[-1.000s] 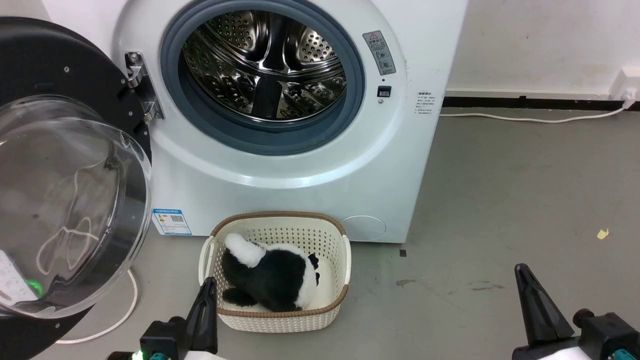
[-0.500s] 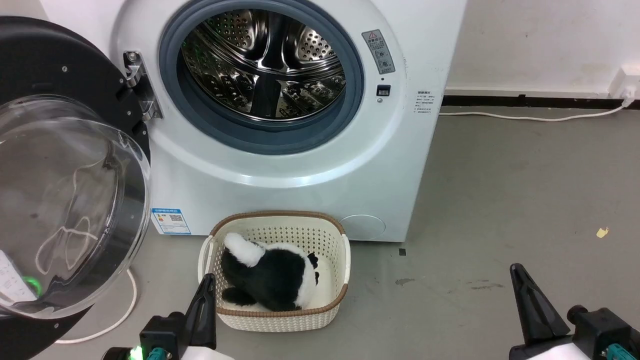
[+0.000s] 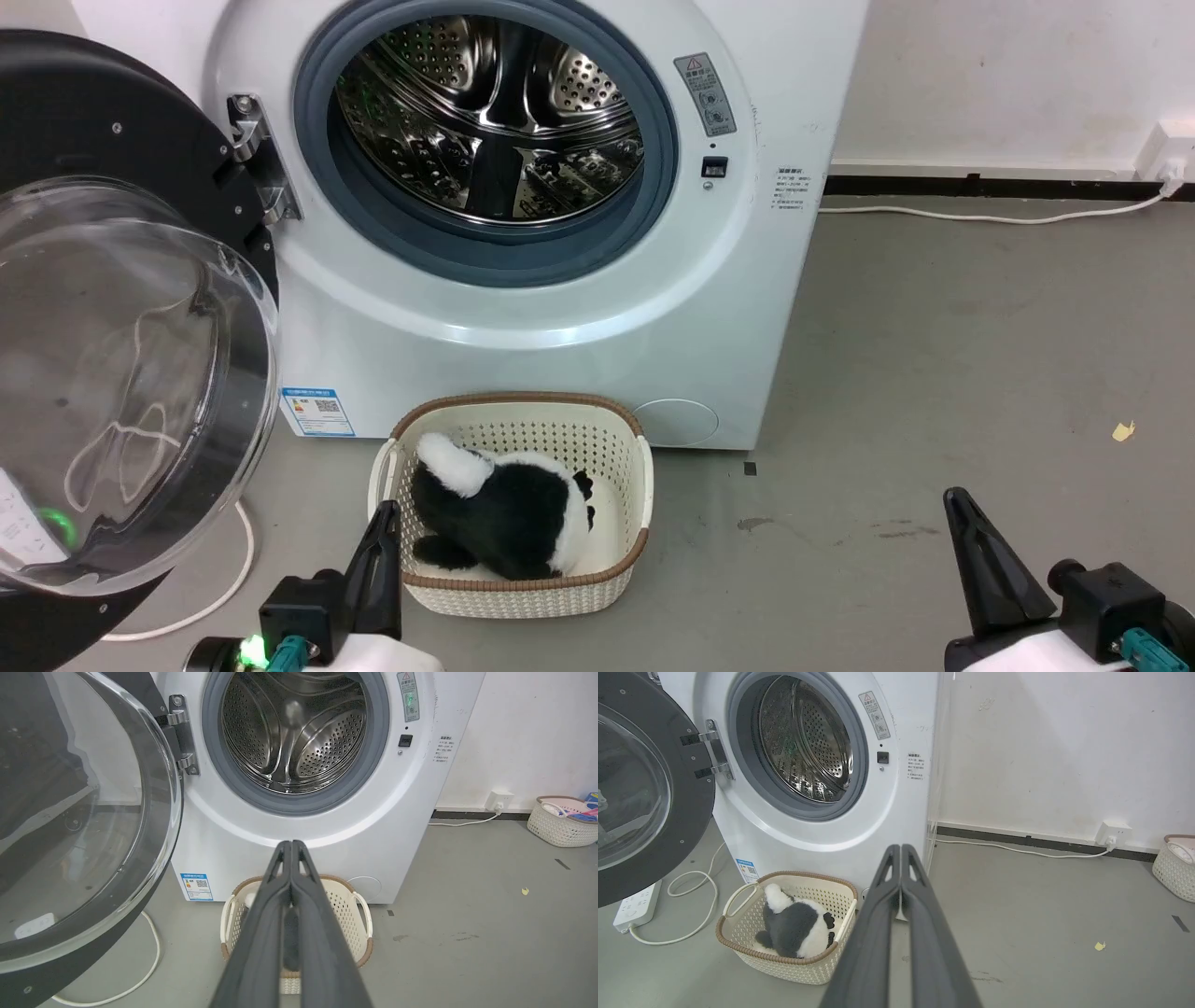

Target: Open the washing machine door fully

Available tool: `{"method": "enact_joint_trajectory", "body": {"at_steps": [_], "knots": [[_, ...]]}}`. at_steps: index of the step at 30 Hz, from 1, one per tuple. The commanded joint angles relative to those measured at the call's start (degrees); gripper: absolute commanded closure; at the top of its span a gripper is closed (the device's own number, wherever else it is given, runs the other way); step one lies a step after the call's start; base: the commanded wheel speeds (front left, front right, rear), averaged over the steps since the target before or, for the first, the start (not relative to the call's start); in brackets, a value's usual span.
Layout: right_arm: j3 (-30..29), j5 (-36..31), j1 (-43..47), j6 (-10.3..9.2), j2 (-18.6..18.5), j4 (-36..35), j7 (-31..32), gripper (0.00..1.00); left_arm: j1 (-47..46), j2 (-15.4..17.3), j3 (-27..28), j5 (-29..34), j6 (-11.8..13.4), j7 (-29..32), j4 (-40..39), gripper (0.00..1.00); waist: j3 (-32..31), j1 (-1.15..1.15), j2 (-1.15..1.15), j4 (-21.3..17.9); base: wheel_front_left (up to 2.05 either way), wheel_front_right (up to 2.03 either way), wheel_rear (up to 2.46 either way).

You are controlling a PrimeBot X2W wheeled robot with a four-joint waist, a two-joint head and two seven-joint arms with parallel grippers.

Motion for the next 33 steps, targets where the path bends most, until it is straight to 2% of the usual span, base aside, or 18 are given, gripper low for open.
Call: {"method": "enact_joint_trajectory", "body": {"at_steps": [1, 33], "knots": [[0.2, -0.5, -0.9, 0.02, 0.1, -0.3, 0.4, 1.0, -0.6, -0.2, 0.7, 0.7, -0.4, 0.4, -0.4, 1.0, 0.0, 0.0, 0.0, 0.0, 0.0, 0.0, 0.0], [1.3, -1.6, -2.4, 0.03, 0.2, -0.5, 4.4, 1.0, -1.4, -2.6, 4.9, 5.3, -3.4, 4.4, -1.8, 1.0, 0.4, 0.0, 0.0, -0.3, 0.0, 0.0, 0.0]]}}
